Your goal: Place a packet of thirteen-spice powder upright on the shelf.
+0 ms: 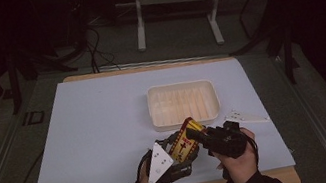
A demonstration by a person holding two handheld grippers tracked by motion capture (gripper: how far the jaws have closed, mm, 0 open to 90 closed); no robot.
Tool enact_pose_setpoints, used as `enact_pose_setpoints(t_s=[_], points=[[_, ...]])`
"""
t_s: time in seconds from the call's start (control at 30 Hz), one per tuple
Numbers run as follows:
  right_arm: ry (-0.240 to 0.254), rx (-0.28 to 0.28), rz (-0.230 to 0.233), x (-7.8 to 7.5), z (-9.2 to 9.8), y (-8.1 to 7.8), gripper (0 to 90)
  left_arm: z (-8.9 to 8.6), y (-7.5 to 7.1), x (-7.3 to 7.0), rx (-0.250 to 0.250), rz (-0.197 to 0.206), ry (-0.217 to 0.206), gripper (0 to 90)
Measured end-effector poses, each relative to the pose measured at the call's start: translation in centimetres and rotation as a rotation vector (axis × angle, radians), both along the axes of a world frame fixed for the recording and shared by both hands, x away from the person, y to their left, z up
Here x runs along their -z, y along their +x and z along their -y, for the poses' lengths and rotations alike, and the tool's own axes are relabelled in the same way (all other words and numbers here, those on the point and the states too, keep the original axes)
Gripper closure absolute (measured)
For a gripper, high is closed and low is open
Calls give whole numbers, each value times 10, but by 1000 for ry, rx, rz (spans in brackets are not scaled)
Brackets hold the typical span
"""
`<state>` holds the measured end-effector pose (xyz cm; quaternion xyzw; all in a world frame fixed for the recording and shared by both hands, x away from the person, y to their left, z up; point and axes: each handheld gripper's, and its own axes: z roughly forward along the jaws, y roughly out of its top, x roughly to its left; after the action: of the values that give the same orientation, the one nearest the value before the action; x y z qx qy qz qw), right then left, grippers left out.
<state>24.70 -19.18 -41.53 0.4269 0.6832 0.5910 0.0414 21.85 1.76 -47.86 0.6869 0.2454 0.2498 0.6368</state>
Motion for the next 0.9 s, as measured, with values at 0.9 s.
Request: enact_pose_setpoints(t_s=[0.9], points=[[-69,44,153,-40,-9,12,678,-29,3,-23,-73,-41,55,194]])
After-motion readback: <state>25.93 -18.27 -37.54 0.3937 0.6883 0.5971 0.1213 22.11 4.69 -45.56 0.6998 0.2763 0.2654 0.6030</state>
